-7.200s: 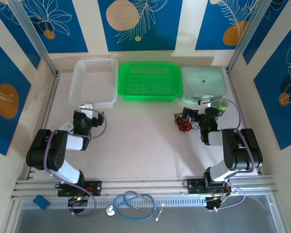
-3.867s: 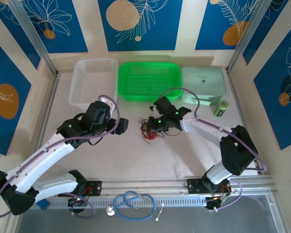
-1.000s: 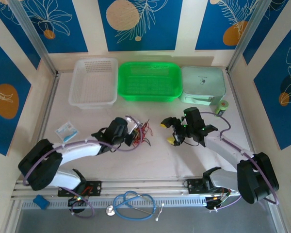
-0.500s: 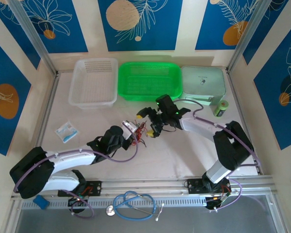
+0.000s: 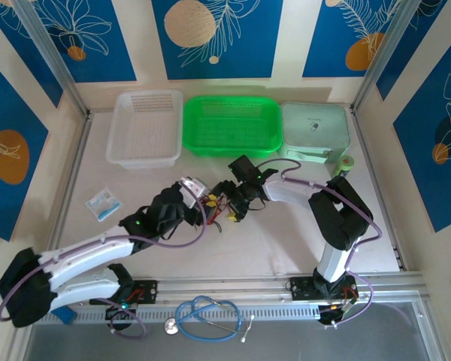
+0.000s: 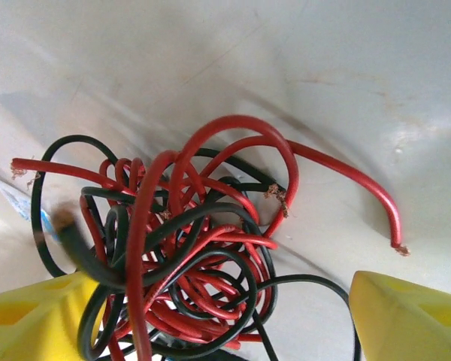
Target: Untangle the cables
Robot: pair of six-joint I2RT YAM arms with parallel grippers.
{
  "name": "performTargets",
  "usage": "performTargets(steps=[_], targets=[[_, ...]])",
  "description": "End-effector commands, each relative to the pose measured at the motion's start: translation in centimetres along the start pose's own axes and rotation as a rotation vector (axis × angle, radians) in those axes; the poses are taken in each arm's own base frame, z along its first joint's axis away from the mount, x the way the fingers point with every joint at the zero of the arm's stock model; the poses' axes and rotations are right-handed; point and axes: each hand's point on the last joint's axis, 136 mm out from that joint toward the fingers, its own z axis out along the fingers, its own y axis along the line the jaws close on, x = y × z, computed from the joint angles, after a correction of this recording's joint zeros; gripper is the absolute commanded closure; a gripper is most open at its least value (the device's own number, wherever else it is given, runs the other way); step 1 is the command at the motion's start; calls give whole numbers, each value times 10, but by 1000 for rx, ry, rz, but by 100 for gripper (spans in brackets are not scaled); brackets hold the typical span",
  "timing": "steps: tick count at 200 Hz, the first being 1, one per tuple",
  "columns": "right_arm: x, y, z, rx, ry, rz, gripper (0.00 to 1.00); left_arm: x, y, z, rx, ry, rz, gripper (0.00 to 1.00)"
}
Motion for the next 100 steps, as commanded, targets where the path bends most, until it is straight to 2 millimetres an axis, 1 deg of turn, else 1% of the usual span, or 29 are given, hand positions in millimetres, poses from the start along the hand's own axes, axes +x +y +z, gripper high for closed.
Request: performTargets(steps=[1, 8, 18, 31, 54, 79, 82, 87, 95, 100], targets=[[2, 0, -12, 22, -26, -38, 15, -6, 23, -26, -111, 46, -46, 9], [2, 1, -10, 17, -18, -34, 16, -8, 29, -31, -139, 57, -65, 9], [3, 2, -5, 13, -3, -28, 18, -7, 36, -35, -168, 91, -87, 9], [4, 5, 4, 9, 26, -21, 22, -7, 39, -37, -181, 124, -116, 11], [7, 16, 19, 0, 66, -24, 32, -4, 34, -34, -164, 149, -160, 13], [7, 25, 31, -1, 86, -23, 34, -1, 27, -31, -129, 144, -199, 14], [7, 25, 33, 0, 89, -22, 36, -1, 27, -31, -125, 142, -203, 14], [7, 26, 35, -1, 91, -22, 38, 0, 26, -31, -117, 139, -211, 14], [5, 27, 38, -2, 93, -20, 44, 0, 24, -32, -107, 138, -216, 15], [5, 27, 39, -1, 95, -18, 50, 1, 23, -33, -100, 138, -222, 15]])
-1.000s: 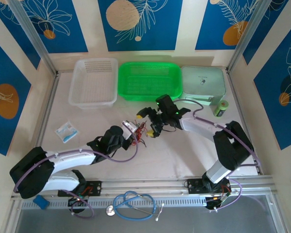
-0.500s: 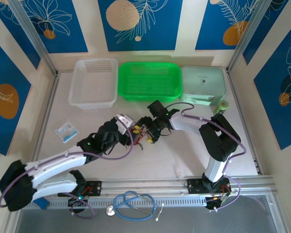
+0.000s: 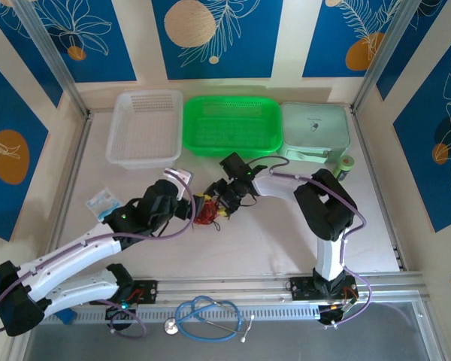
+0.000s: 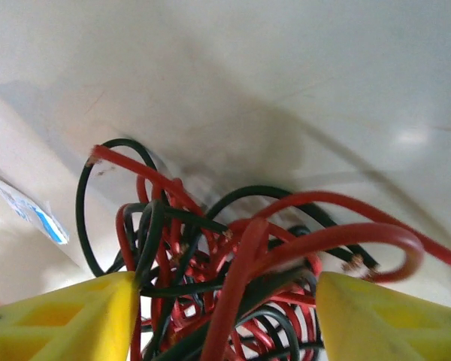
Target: Untangle the cables
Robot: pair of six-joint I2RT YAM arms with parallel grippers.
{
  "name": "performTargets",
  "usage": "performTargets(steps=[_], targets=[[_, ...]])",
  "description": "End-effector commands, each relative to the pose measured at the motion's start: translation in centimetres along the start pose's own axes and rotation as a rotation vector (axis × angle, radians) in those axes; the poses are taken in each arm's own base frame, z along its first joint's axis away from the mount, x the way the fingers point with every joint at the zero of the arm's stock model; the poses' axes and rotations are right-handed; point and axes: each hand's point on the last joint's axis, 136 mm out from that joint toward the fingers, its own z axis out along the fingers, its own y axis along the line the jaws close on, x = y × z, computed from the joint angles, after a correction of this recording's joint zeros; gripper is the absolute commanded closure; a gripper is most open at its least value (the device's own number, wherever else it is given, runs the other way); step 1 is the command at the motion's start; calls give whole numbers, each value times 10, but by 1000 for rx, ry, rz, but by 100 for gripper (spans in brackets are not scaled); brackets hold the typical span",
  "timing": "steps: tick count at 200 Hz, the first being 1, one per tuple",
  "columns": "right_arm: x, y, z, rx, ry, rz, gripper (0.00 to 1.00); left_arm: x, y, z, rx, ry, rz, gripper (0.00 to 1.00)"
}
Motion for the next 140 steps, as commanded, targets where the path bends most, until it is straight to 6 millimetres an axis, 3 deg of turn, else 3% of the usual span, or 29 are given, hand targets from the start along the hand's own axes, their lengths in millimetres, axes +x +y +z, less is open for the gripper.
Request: performTargets(steps=[1, 6, 7, 12, 23, 45, 71, 102, 140], targets=[[6, 3, 9, 5, 43, 12, 52, 9, -2, -3, 31, 18, -52, 15], [5, 4, 10, 2, 44, 13, 58, 10, -2, -4, 33, 20, -56, 15], [5, 4, 11, 1, 44, 12, 64, 9, -2, -4, 33, 19, -58, 15], [4, 4, 11, -2, 46, 12, 77, 12, -1, -5, 32, 26, -63, 15], [2, 5, 10, -11, 46, 3, 100, 17, 1, -8, 27, 41, -71, 14], [-4, 14, -2, -79, 25, -76, 100, 27, 8, -12, -2, 81, -91, 12], [-5, 41, -45, -207, -49, -359, 100, 37, 12, -14, -21, 125, -129, 11], [24, 60, -103, -319, -158, -873, 100, 40, 18, -12, -56, 173, -192, 11], [46, 54, -141, -385, -286, -1236, 100, 15, 10, -4, 48, 148, -301, 11]])
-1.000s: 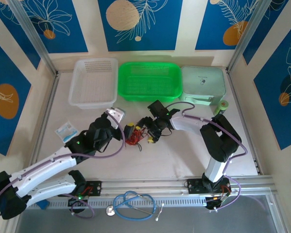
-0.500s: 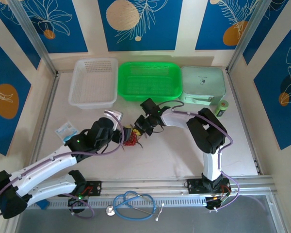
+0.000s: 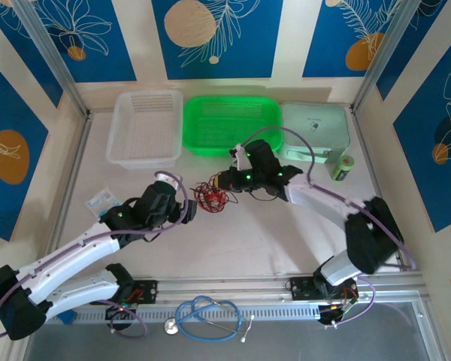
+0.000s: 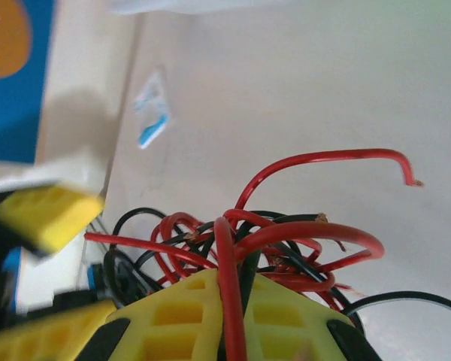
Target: Untangle the cables
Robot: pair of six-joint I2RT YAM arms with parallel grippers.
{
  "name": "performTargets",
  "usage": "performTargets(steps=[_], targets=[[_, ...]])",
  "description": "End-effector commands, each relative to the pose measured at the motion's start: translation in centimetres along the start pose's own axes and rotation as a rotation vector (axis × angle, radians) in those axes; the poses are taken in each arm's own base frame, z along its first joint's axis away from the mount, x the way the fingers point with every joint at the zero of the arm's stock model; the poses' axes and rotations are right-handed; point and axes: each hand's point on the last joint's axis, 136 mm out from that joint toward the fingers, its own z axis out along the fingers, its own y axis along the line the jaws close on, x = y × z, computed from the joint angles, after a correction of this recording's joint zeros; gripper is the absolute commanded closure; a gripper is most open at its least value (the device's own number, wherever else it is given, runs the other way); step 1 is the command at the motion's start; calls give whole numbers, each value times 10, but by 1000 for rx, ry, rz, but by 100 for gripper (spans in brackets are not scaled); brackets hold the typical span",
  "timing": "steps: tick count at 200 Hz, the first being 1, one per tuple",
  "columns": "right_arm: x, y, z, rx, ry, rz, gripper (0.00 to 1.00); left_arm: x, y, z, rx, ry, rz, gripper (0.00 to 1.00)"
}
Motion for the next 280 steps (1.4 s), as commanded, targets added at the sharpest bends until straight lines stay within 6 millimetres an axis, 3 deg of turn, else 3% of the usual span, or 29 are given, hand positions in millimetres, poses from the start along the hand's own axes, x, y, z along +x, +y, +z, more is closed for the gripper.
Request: performTargets(steps=[1, 29, 59, 97, 171, 236, 251, 280], targets=[[8, 11, -14, -47, -32, -356, 100, -23, -17, -7, 115, -31, -87, 11], [2, 13, -24, 19, -126, -477, 100, -45, -47, -9, 324, -109, -130, 11], [-6, 19, -38, 36, -213, -526, 100, -46, -87, -21, 619, -203, -76, 12], [-6, 30, -54, -16, -223, -559, 100, -33, -83, -13, 646, -213, -1, 13], [-6, 47, -68, -168, -196, -458, 100, -50, -111, -27, 790, -364, 261, 7], [-16, 47, -68, -226, -193, -272, 100, -37, -110, 0, 734, -313, 407, 9], [-17, 48, -66, -237, -178, -246, 100, -45, -108, 2, 697, -347, 405, 14], [-16, 45, -64, -223, -167, -196, 100, -63, -103, 4, 629, -410, 394, 43]])
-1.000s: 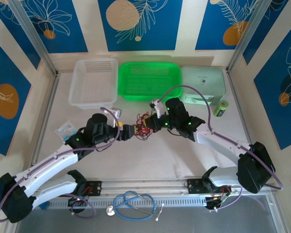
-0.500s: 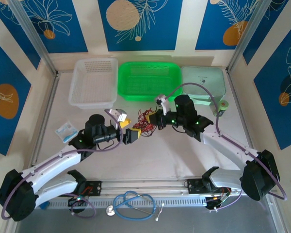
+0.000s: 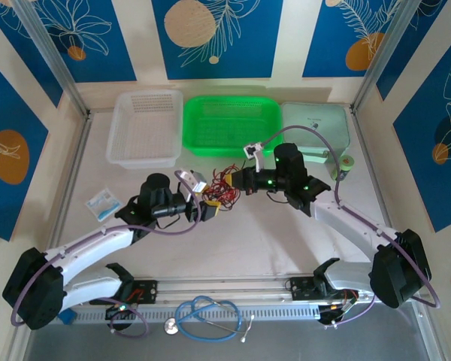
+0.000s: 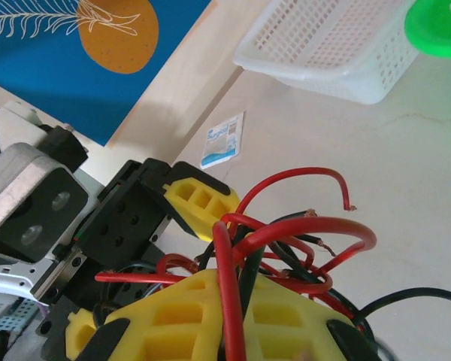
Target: Untangle the cables
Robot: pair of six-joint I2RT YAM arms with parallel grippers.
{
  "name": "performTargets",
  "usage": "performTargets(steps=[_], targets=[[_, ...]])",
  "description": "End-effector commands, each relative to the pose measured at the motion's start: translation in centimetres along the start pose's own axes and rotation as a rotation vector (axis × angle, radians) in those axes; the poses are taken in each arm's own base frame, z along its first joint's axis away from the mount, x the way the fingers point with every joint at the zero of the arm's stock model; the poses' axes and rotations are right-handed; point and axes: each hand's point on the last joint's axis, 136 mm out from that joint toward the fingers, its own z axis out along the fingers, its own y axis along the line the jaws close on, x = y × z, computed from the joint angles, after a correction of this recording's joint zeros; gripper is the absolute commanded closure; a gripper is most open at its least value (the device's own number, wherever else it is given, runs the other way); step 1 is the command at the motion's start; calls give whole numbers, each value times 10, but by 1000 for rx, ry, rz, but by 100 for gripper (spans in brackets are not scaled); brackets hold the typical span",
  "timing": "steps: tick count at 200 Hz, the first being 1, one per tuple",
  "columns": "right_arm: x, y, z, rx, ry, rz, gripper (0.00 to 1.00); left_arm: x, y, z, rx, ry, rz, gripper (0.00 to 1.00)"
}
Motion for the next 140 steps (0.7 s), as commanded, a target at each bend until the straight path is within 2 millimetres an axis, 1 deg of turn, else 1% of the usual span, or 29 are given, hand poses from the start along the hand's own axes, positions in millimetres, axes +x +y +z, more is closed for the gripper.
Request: performTargets(steps=[1, 7, 10, 12, 17, 20, 21, 38, 45, 53, 67, 78, 92, 98, 115, 140], targets=[[-12, 12, -2, -37, -18, 37, 100, -31, 9, 0, -65, -87, 65, 45], [-11, 10, -3, -25, -19, 51, 100, -32, 11, 1, -71, -86, 67, 53], [-11, 9, -3, -18, -20, 58, 100, -32, 11, 1, -71, -82, 67, 58], [-11, 8, -3, -13, -20, 63, 100, -33, 11, 2, -73, -82, 69, 65], [-10, 5, -4, 4, -23, 79, 100, -32, 12, 3, -76, -76, 68, 90], [-10, 4, -4, 14, -27, 88, 100, -31, 14, 3, -83, -70, 63, 99], [-10, 3, -4, 18, -27, 92, 100, -31, 14, 3, -86, -68, 62, 100], [-7, -11, -7, 90, -45, 164, 100, -23, 20, 5, -111, -38, 47, 100], [-5, -21, -8, 141, -57, 202, 100, -19, 23, 4, -135, -23, 38, 100], [0, -37, -11, 217, -67, 257, 100, -12, 31, 3, -183, -2, 25, 100], [14, -64, -15, 345, -77, 355, 100, 5, 51, -3, -304, 41, -7, 100], [30, -89, -19, 443, -92, 444, 100, 21, 68, -10, -406, 75, -36, 100], [49, -110, -18, 495, -103, 536, 100, 42, 84, -17, -512, 110, -71, 100], [55, -117, -16, 502, -109, 565, 100, 51, 91, -20, -554, 123, -93, 100], [72, -132, -8, 522, -123, 619, 100, 76, 99, -19, -598, 149, -148, 100], [91, -147, 5, 577, -129, 643, 100, 105, 101, -11, -584, 115, -222, 100]])
